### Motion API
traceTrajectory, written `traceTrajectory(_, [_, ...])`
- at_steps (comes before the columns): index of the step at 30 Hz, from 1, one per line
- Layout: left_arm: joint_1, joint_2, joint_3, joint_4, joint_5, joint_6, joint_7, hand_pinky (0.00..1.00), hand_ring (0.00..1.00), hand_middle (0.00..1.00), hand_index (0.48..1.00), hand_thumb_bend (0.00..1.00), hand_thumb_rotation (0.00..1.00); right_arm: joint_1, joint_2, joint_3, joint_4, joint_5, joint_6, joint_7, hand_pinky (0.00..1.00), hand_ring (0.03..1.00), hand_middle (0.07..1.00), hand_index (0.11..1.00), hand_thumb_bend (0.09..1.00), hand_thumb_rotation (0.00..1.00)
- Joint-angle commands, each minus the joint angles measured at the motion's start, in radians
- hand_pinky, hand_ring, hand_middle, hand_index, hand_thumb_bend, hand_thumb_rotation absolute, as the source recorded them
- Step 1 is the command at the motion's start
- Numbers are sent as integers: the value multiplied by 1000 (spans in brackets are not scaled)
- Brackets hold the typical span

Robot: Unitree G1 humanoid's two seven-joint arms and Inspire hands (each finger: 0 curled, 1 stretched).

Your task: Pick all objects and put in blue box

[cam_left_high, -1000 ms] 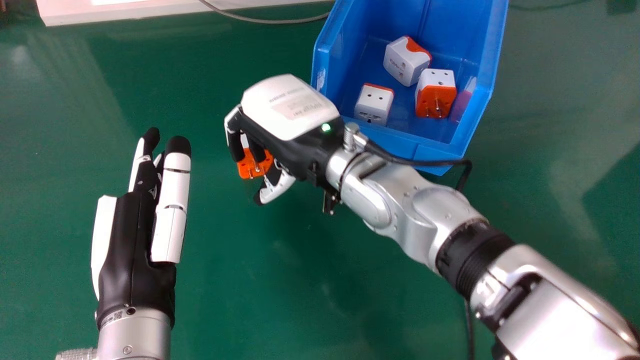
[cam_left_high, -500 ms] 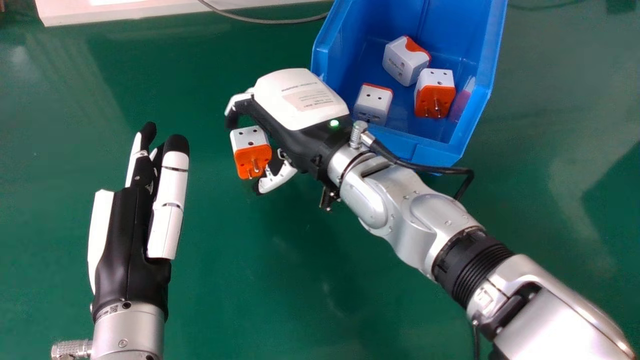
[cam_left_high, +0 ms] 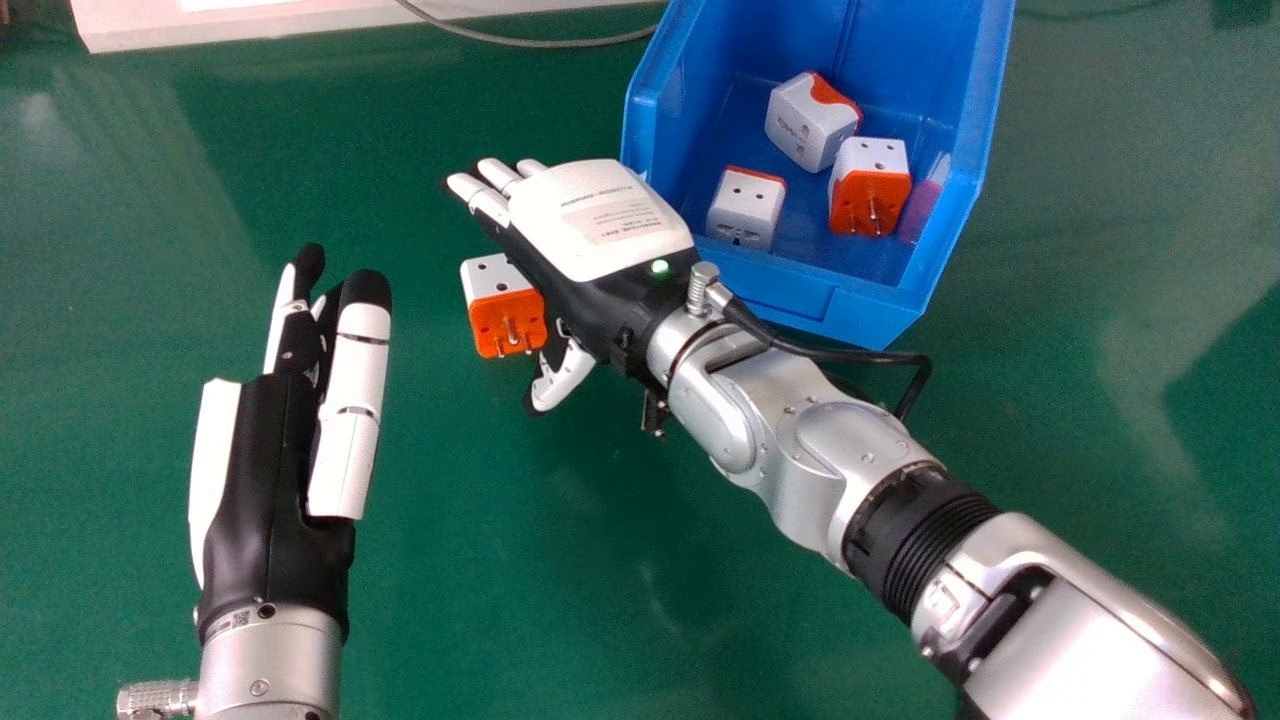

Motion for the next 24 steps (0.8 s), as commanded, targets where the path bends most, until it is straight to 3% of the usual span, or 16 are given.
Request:
traceTrajectory(1, [2,-6,-5,-27,9,-8,9,915,952,943,978,456,992,-50,19,-7,11,16,0,8,884,995,998,993,748,44])
traceTrajectory(12, [10,-25,-46,-52,27,9,16,918,954,947,979,463,990,-74,32,11,75,-2,-5,19,894,1000,1000,1000,748,53])
traceTrajectory(15, [16,-29,-54,-62,30,16,16,921,956,949,979,464,990,-82,39,24,97,-11,-4,11,890,999,1000,1000,737,44])
traceTrajectory(18, [28,-38,-70,-76,32,20,23,923,958,951,979,465,990,-91,44,39,115,-19,-5,8,884,997,1000,999,725,32])
traceTrajectory(20, [38,-43,-82,-87,34,23,28,925,960,954,979,465,990,-97,47,50,126,-25,-7,6,877,995,1000,997,684,20])
traceTrajectory(22, [42,-46,-86,-91,36,24,30,931,963,956,981,465,990,-103,49,58,133,-25,-8,6,874,997,1000,999,592,10])
traceTrajectory(24, [58,-51,-101,-99,43,21,36,933,964,956,982,465,991,-110,53,69,142,-29,-10,6,873,999,1000,999,547,6])
